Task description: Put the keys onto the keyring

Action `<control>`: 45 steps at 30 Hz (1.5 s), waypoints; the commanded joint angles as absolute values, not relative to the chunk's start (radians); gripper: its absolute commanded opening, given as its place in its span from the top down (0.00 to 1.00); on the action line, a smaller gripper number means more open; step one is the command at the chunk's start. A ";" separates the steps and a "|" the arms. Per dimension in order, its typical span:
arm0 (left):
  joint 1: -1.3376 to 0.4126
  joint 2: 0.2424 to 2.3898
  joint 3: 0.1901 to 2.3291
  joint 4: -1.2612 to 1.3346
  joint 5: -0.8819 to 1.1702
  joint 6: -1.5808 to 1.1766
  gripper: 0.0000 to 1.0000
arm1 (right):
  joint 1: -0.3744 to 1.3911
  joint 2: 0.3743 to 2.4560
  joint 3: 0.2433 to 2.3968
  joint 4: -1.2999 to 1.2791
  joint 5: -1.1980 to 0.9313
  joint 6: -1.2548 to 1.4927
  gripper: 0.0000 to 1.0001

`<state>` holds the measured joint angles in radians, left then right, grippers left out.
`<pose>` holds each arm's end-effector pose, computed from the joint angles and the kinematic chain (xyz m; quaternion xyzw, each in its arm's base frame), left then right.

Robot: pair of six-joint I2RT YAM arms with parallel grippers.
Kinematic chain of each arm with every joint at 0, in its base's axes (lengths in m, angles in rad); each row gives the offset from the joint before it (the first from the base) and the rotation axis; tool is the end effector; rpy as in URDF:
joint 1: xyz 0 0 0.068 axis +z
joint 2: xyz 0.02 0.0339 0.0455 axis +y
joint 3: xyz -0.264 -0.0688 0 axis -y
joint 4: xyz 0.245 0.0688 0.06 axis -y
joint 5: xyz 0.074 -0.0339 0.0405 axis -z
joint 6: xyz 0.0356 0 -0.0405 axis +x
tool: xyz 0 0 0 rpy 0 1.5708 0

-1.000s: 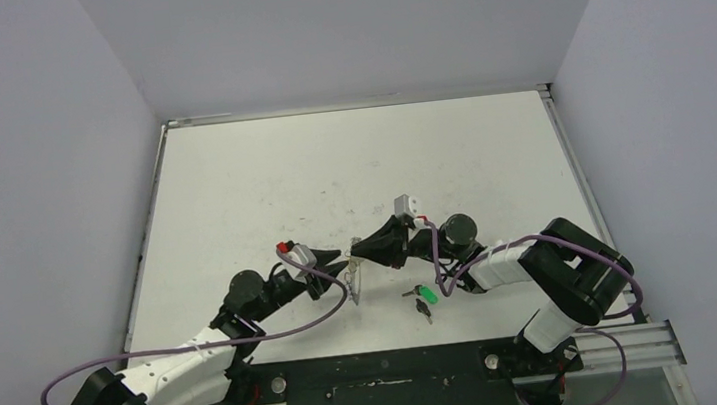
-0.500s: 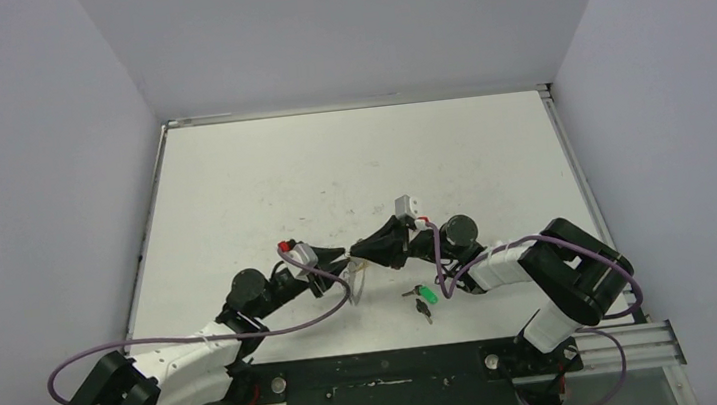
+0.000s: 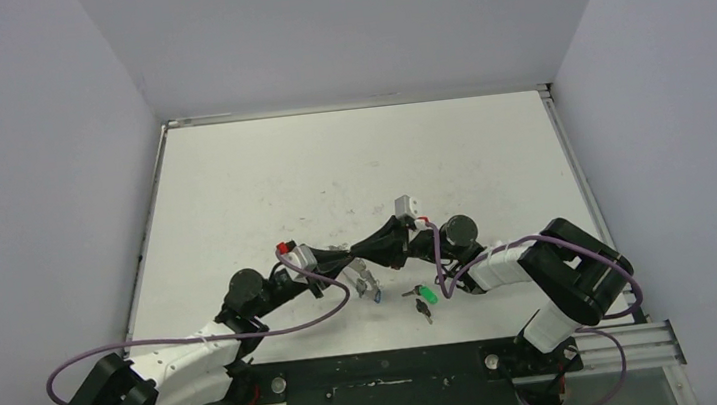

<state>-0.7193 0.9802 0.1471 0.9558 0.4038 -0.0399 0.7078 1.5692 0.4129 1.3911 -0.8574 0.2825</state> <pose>0.1323 -0.1345 0.2049 0.3579 0.5618 -0.3953 0.6324 0.1860 0.1946 0.2000 -0.4379 0.4818 0.5658 0.5059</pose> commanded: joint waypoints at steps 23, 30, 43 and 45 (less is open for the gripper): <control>-0.722 0.807 0.312 0.528 0.335 0.080 1.00 | 0.700 1.544 0.414 1.459 -0.859 0.291 0.60; -0.721 0.811 0.449 0.248 0.422 0.159 1.00 | 0.658 1.441 0.424 1.263 -0.877 0.184 0.42; -0.700 0.998 0.746 -0.246 0.675 0.396 1.00 | 0.676 1.172 0.546 0.385 -0.967 -0.402 0.45; -0.694 1.037 0.776 -0.292 0.718 0.428 1.00 | 0.680 1.157 0.545 0.359 -0.973 -0.418 0.47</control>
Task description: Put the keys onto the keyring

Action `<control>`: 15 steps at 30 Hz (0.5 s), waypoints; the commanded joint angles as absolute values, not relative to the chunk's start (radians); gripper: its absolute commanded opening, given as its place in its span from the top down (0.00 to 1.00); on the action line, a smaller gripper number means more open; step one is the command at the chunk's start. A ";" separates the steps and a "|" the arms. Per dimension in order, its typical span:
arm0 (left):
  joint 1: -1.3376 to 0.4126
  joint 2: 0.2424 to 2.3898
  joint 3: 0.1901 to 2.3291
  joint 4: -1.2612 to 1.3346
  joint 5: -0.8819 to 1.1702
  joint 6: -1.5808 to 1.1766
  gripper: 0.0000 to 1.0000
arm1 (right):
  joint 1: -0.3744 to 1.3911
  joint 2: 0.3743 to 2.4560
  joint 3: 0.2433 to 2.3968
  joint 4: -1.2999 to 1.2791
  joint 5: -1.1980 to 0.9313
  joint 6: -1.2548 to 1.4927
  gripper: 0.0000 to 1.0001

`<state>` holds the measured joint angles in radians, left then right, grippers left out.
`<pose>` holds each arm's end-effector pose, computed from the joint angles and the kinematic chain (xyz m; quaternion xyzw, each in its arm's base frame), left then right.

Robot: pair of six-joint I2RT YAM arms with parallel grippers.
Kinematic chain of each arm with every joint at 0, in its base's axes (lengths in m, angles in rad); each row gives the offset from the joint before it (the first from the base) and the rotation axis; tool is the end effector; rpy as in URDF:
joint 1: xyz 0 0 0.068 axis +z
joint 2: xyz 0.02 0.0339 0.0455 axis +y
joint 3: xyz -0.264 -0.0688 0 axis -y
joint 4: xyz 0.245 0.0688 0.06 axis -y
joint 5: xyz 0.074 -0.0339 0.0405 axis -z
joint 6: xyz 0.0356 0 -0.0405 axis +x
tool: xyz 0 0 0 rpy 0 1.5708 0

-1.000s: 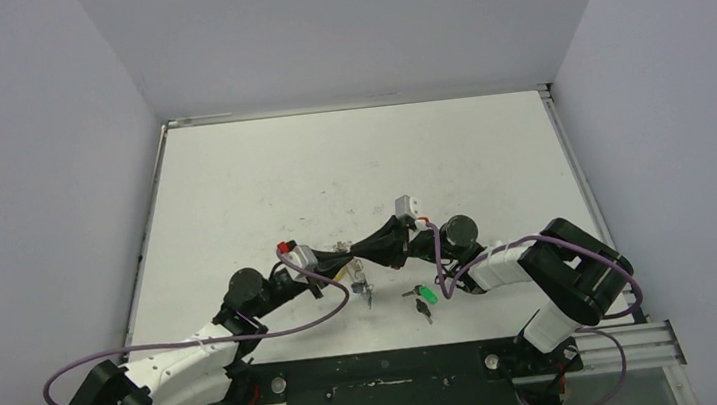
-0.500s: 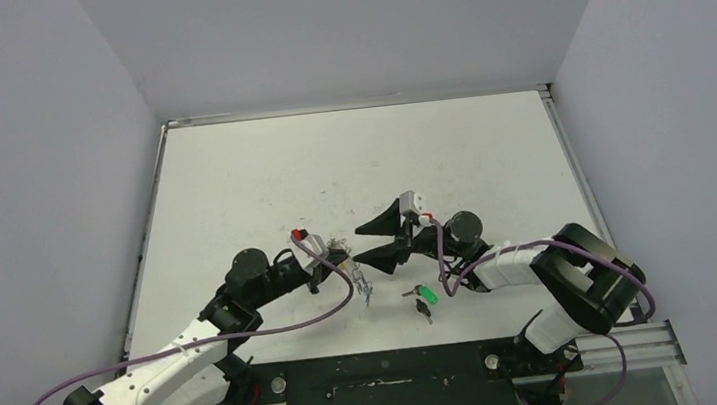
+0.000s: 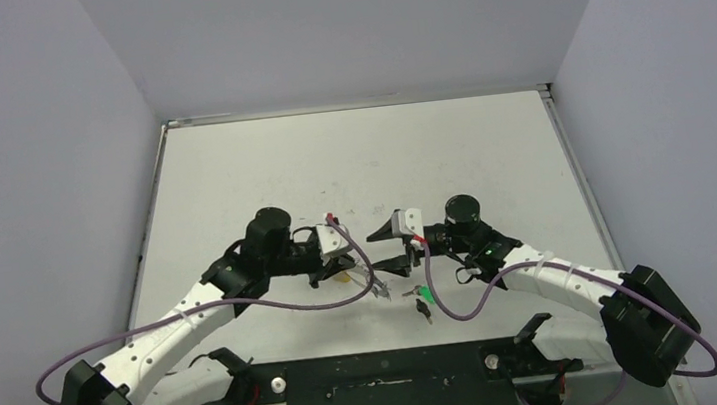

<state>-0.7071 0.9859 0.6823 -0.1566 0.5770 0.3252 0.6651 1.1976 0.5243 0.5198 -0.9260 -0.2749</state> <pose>0.1539 -0.1570 0.2715 0.5325 0.6345 -0.3333 0.4503 0.1768 0.1748 0.2389 -0.5668 0.4740 0.4456 0.5055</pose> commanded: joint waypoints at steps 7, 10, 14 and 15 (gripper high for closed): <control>-0.690 1.087 0.813 -0.311 0.785 0.461 1.00 | 0.718 1.167 0.568 0.317 -0.990 -0.446 0.52; -0.690 1.092 0.811 -0.298 0.802 0.457 1.00 | 0.730 1.183 0.574 0.326 -0.990 -0.446 0.54; -0.690 1.093 0.800 -0.281 0.808 0.447 1.00 | 0.743 1.209 0.586 0.358 -0.982 -0.426 0.58; -0.690 1.091 0.797 -0.275 0.808 0.444 1.00 | 0.746 1.215 0.589 0.364 -0.982 -0.419 0.58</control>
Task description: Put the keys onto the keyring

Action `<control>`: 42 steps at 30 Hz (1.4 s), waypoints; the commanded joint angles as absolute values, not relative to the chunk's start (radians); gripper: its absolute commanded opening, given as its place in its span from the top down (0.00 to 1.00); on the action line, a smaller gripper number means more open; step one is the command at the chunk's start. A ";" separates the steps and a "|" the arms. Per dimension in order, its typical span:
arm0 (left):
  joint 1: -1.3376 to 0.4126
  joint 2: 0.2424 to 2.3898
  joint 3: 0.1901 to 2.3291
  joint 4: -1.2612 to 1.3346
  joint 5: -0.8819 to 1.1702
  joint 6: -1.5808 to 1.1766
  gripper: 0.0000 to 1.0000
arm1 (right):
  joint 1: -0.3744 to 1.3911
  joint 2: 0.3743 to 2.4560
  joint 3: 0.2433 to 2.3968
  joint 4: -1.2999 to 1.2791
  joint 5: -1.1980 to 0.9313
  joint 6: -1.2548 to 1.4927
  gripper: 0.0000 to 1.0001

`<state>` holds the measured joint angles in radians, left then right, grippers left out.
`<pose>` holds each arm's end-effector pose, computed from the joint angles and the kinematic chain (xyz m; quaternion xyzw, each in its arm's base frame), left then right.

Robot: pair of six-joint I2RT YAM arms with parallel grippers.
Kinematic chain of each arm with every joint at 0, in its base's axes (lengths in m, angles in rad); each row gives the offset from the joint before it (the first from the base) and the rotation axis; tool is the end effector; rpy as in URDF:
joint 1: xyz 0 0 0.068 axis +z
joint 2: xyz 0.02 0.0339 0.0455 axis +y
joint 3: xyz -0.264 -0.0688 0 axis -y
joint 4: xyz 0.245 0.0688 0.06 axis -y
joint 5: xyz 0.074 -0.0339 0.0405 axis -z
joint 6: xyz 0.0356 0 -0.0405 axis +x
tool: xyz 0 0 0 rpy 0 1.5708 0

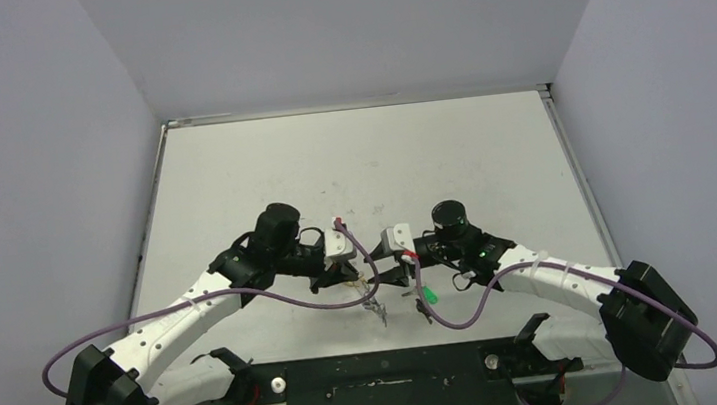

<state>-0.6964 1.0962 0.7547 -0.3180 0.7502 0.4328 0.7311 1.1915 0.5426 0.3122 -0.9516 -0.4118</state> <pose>0.1604 -0.1658 0.2615 0.5833 0.6196 -0.3799 0.3627 0.1616 0.1839 0.2272 -0.6150 0.4665 0.4506 0.4484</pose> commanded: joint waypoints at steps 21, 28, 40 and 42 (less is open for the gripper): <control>-0.692 1.106 0.775 -0.239 0.800 0.434 1.00 | 0.773 1.266 0.643 0.358 -1.002 -0.397 0.97; -0.691 1.080 0.749 -0.222 0.721 0.420 0.91 | 0.771 1.271 0.636 0.373 -0.996 -0.366 1.00; -0.698 0.817 0.421 0.240 0.478 0.169 0.45 | 0.764 1.321 0.502 0.839 -0.892 -0.037 1.00; -0.698 0.790 0.367 0.315 0.456 0.125 0.50 | 0.764 1.330 0.490 0.885 -0.875 -0.009 1.00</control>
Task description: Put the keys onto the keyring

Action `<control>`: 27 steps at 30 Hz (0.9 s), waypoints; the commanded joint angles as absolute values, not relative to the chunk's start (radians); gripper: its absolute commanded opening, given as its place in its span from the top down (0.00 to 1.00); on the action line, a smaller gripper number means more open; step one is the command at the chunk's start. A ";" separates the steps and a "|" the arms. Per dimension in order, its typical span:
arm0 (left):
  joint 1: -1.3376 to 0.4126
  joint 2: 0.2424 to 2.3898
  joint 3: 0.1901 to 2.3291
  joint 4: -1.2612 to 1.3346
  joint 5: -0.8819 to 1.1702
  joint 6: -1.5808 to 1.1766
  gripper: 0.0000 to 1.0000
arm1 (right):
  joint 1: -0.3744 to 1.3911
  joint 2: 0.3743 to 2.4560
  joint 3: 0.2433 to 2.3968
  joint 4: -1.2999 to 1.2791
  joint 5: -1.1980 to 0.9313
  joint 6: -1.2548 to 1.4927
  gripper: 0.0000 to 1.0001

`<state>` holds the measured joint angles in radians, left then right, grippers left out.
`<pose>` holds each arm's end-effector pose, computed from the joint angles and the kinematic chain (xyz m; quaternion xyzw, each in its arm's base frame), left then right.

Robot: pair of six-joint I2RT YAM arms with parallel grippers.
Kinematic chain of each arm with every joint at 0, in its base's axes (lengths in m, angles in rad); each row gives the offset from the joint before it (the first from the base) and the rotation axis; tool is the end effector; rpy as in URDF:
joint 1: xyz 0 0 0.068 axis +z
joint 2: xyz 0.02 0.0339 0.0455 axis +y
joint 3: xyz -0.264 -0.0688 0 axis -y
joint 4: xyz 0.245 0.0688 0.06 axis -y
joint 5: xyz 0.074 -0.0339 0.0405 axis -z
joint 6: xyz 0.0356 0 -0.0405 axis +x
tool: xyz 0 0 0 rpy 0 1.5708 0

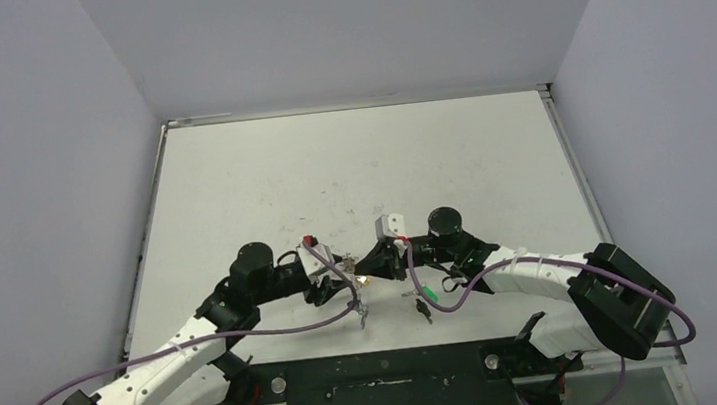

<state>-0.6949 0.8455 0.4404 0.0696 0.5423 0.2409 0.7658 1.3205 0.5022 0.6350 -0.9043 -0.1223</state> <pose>0.1360 -0.1373 0.2352 0.4927 0.6311 -0.3383 0.4945 0.1682 0.2006 0.2139 -0.5494 0.5045 0.5006 0.4394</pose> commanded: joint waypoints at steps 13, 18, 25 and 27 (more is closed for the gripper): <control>-0.699 0.808 0.224 0.632 0.423 0.006 0.63 | 0.765 1.332 0.470 0.936 -0.854 0.037 1.00; -0.699 0.825 0.219 0.703 0.440 0.005 0.72 | 0.765 1.332 0.465 0.937 -0.854 0.037 1.00; -0.699 0.844 0.227 0.720 0.478 0.006 0.81 | 0.765 1.332 0.465 0.934 -0.858 0.034 1.00; -0.699 0.849 0.231 0.721 0.492 0.006 0.81 | 0.765 1.333 0.465 0.931 -0.860 0.032 1.00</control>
<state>-0.6949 0.8425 0.2134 0.6224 0.4507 0.0174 0.7647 1.3392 0.4618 0.8597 -0.8391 0.0242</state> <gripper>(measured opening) 0.193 0.034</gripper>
